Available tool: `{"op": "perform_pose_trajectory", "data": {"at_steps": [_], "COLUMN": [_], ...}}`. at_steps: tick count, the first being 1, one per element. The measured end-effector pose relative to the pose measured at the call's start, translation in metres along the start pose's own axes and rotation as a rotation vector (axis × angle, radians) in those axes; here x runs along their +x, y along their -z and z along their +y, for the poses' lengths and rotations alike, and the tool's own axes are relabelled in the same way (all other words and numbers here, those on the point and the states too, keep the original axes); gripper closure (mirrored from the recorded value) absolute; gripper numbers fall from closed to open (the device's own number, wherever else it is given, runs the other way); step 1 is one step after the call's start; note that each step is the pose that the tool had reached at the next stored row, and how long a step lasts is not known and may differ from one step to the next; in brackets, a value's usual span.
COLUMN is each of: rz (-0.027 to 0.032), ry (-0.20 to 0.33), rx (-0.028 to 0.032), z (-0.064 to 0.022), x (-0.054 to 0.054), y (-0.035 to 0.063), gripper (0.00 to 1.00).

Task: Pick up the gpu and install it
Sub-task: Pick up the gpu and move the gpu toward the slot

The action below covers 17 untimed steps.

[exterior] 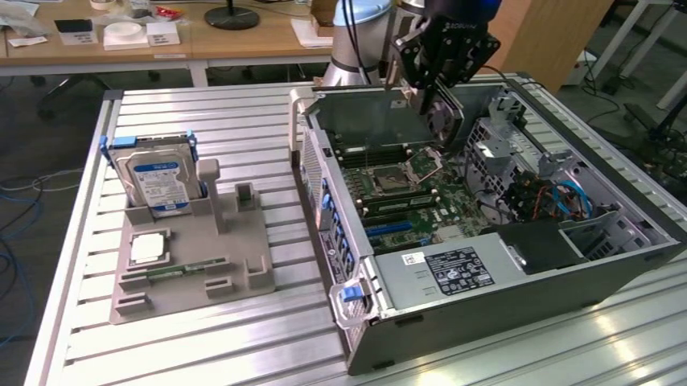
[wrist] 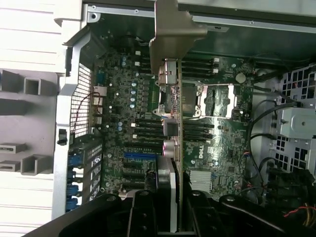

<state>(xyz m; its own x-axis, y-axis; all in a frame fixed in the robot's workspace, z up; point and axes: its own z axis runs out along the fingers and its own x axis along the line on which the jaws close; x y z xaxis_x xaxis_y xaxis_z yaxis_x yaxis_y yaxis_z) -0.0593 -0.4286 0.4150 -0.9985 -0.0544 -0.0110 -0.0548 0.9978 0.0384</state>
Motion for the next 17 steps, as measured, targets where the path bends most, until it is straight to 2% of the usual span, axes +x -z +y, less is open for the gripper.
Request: {"op": "perform_pose_trajectory", "data": {"at_steps": [5, 14, 17], "rz": [0.0001, 0.0001, 0.0002], "ry": [0.002, 0.002, 0.002], "rx": [0.0000, -0.0001, 0.0000], "z": [-0.0006, -0.0009, -0.0012], "x": [-0.010, -0.015, -0.021], "y": [-0.0006, -0.0007, -0.0008], "gripper": [0.72, 0.72, 0.72]}}
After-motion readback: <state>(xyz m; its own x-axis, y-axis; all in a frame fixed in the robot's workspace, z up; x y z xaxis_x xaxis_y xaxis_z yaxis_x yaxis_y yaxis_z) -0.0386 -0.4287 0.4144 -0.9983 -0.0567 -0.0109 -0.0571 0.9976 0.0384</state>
